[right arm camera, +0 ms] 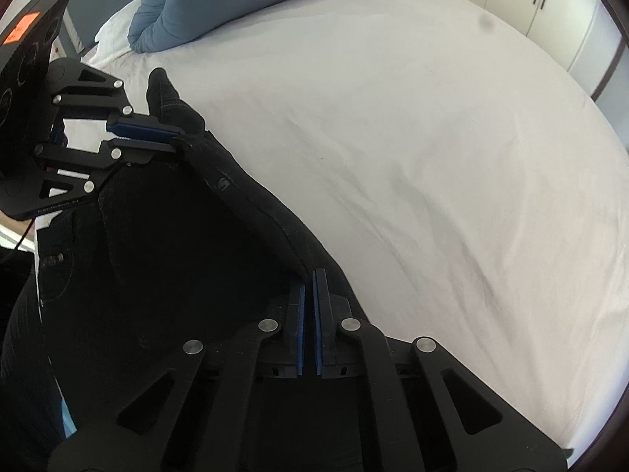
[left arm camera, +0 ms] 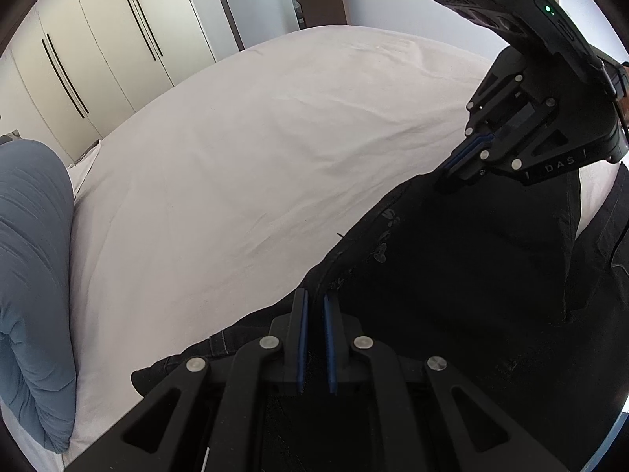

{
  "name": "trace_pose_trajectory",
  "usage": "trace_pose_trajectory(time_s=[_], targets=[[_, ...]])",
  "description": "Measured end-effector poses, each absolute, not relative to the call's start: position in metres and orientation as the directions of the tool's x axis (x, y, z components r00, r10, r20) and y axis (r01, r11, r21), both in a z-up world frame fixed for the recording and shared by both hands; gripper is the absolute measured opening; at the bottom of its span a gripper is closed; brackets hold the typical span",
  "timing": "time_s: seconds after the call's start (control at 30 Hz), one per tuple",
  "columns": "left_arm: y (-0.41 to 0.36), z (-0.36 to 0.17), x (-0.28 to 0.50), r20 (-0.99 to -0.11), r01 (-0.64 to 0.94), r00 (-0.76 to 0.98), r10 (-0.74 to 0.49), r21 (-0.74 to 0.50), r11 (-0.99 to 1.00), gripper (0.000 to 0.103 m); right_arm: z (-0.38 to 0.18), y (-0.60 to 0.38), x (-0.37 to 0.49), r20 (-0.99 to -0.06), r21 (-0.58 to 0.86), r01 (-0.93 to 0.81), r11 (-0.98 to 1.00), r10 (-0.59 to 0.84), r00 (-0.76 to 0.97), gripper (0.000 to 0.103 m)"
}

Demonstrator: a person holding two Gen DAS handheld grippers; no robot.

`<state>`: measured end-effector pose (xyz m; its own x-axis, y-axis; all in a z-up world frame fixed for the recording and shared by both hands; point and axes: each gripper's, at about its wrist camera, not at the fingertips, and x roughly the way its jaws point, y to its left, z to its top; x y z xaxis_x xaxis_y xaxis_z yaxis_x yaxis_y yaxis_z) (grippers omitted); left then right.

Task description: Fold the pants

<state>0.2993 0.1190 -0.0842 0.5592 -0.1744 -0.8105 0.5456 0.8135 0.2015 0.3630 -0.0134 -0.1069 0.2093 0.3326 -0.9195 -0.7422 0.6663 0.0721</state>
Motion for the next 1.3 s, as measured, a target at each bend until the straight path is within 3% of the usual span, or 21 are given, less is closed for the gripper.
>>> trace_pose_trajectory(time_s=[0.3, 0.53, 0.8, 1.3], targets=[[0.134, -0.074, 0.258, -0.8, 0.522, 0.565, -0.205, 0.153, 0.839, 0.007, -0.101, -0.007, 0.307, -0.875, 0.263, -0.677, 0.688, 0.466, 0.133, 0.002], [0.142, -0.079, 0.197, -0.803, 0.527, 0.557, -0.211, 0.145, 0.837, 0.007, -0.102, -0.021, 0.218, -0.869, 0.274, -0.686, 0.674, 0.479, 0.123, 0.002], [0.142, -0.094, 0.134, -0.817, 0.528, 0.539, -0.204, 0.139, 0.838, 0.007, -0.092, -0.017, 0.113, -0.886, 0.175, -0.719, 0.672, 0.426, 0.182, 0.002], [0.14, -0.126, 0.062, -0.811, 0.519, 0.571, -0.124, 0.24, 0.82, 0.007, -0.108, 0.027, -0.031, -0.933, -0.108, -0.823, 0.557, 0.228, 0.277, 0.002]])
